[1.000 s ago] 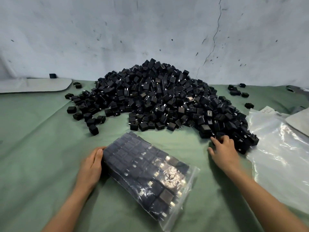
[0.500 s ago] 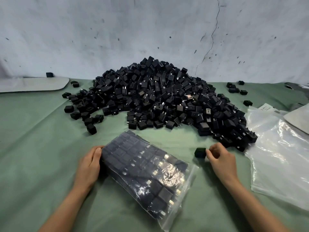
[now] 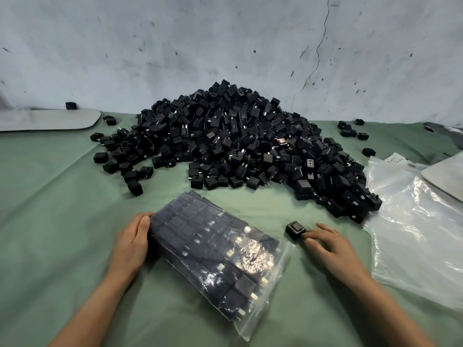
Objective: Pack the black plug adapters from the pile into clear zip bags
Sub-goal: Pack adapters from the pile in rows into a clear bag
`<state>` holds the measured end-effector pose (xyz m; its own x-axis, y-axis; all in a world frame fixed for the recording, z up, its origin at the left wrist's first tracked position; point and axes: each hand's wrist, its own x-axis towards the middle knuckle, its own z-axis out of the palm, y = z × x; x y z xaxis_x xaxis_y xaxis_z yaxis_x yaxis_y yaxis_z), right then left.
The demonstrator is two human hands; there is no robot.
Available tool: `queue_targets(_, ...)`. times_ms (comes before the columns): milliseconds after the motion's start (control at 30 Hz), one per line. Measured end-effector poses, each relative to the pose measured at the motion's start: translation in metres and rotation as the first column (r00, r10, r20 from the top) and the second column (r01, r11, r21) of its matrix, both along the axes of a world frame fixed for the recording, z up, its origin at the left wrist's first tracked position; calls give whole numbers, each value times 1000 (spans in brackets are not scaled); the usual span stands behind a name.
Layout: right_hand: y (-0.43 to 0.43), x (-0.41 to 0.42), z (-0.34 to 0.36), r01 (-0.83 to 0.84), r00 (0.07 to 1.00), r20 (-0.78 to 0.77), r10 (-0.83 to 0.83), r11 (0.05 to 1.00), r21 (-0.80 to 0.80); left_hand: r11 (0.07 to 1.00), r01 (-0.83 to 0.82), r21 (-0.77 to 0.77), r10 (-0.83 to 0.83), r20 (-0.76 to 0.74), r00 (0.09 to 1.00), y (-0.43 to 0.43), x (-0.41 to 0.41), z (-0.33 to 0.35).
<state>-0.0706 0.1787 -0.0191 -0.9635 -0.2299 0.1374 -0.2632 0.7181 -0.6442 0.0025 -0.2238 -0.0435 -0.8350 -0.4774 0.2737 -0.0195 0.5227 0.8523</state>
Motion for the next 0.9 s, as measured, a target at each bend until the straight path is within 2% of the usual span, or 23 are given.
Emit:
queue_targets(267,6,30,11,116,992,-49,-119,991,-63,1000,7,-24,-7,-16,1000,-2,0,-3)
queue_targets(333,13,47,15,90,994,-52,-93,994,-70,1000,17,-22,-17,-8,1000,-3,-1,-3)
queue_targets(500,19,83,9,0,999,-36,1,1000,28,1000,19,-9,-19,1,1000,-4,-1,-4)
queue_targets(633,13,90,5,117,993,15,-116,976,-182,1000,0,-22,0,-2,1000,-3,-3,-5)
queue_targets(700,9,91,6,146,988,-19,-153,966,-214,1000,0,-26,-1,-19,1000,-4,-3,-5)
queue_targets(800,-3,94,11,42,988,-141,-55,995,-95,999,-2,-34,1,-24,1000,-4,-3,-6)
queue_targets(900,-14,93,8,-53,992,-111,66,991,122,999,2,-33,-2,-21,1000,-4,-2,-6)
